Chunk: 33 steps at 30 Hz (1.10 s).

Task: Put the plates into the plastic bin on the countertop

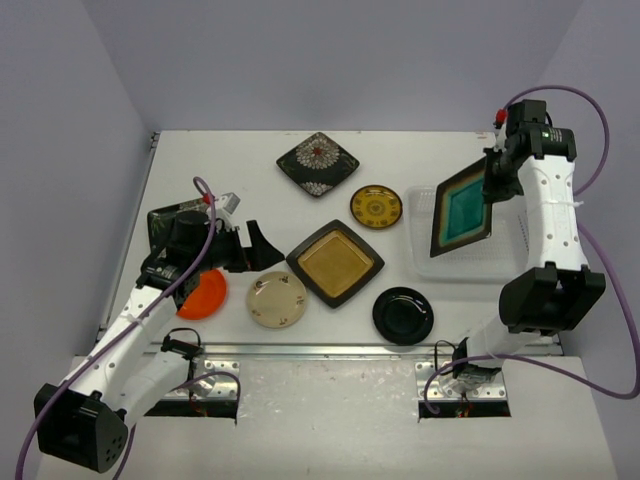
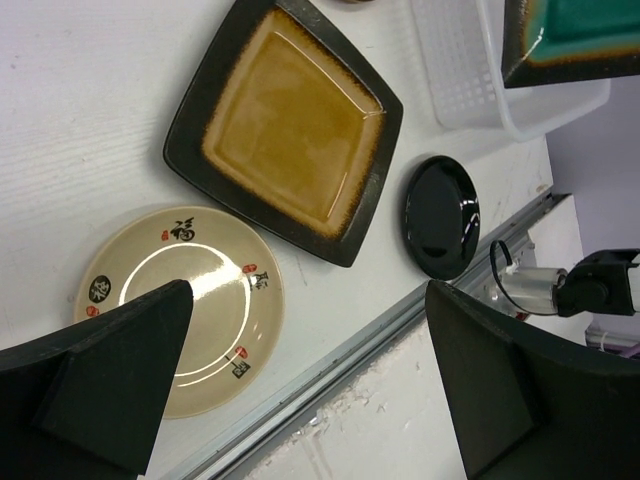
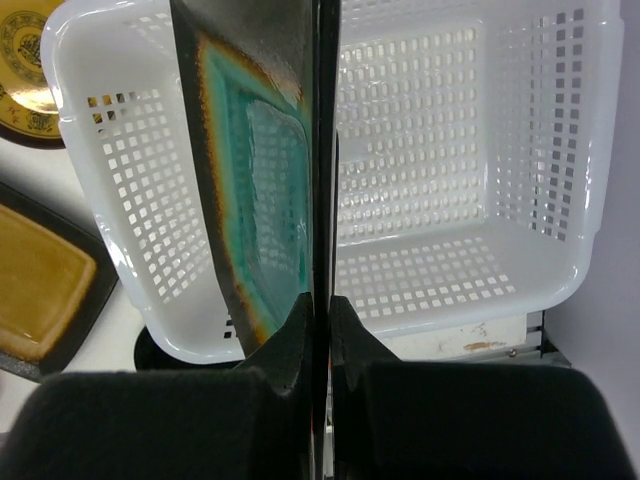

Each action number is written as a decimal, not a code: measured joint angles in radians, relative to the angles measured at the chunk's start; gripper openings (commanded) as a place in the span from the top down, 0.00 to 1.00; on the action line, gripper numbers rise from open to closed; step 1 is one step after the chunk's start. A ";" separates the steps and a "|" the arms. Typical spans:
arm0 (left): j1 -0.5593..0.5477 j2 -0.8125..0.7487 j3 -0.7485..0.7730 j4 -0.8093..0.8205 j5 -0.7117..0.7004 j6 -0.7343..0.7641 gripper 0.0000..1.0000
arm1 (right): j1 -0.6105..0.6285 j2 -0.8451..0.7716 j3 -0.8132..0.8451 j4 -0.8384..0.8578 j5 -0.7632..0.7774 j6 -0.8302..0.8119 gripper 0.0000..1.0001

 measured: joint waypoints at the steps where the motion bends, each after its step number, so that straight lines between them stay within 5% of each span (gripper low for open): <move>1: 0.000 0.001 0.005 -0.001 0.005 0.003 0.00 | 0.005 -0.001 -0.009 0.006 0.002 0.000 1.00; 11: 0.000 0.017 0.010 -0.007 0.044 0.021 0.00 | 0.076 -0.043 -0.219 0.090 -0.001 0.011 1.00; 25: 0.000 0.039 0.010 -0.008 0.066 0.027 0.00 | 0.098 0.044 -0.235 0.147 -0.014 0.010 0.94; 28: 0.000 0.041 0.010 -0.008 0.065 0.027 0.00 | 0.104 0.058 -0.229 0.153 -0.005 0.011 0.72; 33: 0.000 0.041 0.010 -0.012 0.038 0.027 0.00 | 0.115 0.102 -0.228 0.158 0.063 0.010 0.61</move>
